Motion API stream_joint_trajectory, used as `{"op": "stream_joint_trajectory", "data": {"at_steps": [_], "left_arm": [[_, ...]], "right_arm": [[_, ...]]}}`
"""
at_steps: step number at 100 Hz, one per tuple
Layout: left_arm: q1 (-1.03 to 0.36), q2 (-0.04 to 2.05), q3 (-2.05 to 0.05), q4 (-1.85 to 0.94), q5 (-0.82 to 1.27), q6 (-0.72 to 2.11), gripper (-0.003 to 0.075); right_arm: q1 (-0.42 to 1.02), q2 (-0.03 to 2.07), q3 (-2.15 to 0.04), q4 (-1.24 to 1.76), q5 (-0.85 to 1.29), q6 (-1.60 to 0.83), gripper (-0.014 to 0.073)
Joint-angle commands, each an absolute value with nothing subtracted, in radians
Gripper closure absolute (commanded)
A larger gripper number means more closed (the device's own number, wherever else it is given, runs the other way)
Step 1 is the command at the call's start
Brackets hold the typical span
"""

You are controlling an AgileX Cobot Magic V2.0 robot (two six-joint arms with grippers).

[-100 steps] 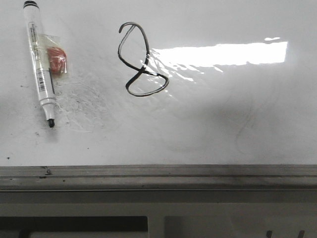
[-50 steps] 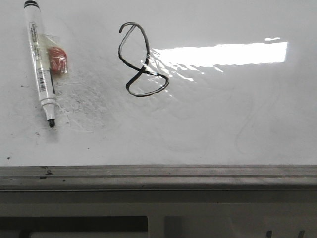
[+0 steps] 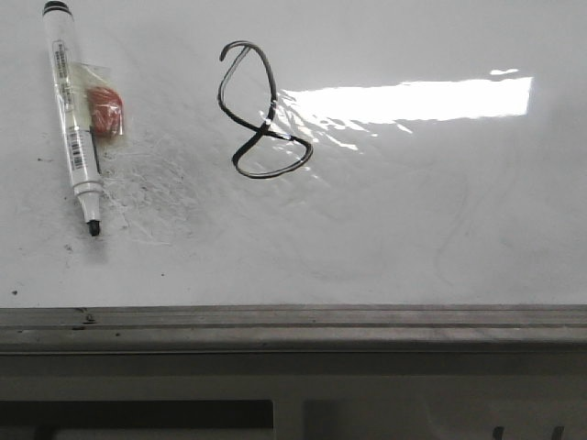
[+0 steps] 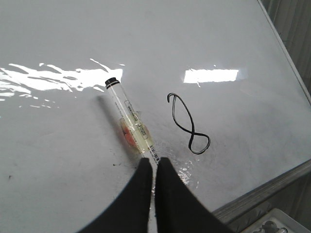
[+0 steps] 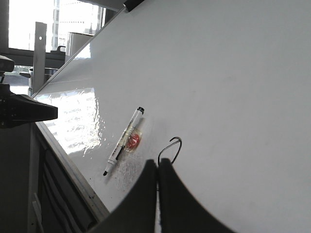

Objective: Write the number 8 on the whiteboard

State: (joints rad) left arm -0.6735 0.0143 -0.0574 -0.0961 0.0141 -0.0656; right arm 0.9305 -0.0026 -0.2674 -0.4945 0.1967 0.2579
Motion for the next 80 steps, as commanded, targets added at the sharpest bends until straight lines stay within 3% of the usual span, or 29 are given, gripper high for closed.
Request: {"op": "stream_joint_trajectory", "data": {"at_steps": [1, 26, 45, 64, 80], "left_arm": [[-0.670, 0.024, -0.086, -0.096, -0.065, -0.068, 0.0741], [-0.616, 0.022, -0.074, -0.094, -0.039, -0.068, 0.0741], [-0.385, 0.020, -0.060, -0.049, 0.097, -0.068, 0.0741], [-0.159, -0.035, 0.038, -0.010, 0.071, -0.068, 0.0741], [-0.049, -0.033, 0.034, -0.010, 0.226, -0.068, 0.0741]], "right_arm": [[0.930, 0.008, -0.292, -0.514, 0.135, 0.254, 0.0657], [0.930, 0.008, -0.292, -0.514, 0.135, 0.254, 0.0657], [0.930, 0.008, -0.292, -0.514, 0.135, 0.254, 0.0657], [0.930, 0.008, -0.292, -0.514, 0.135, 0.254, 0.0657], [0.930, 0.008, -0.291, -0.514, 0.133, 0.254, 0.0657]]}}
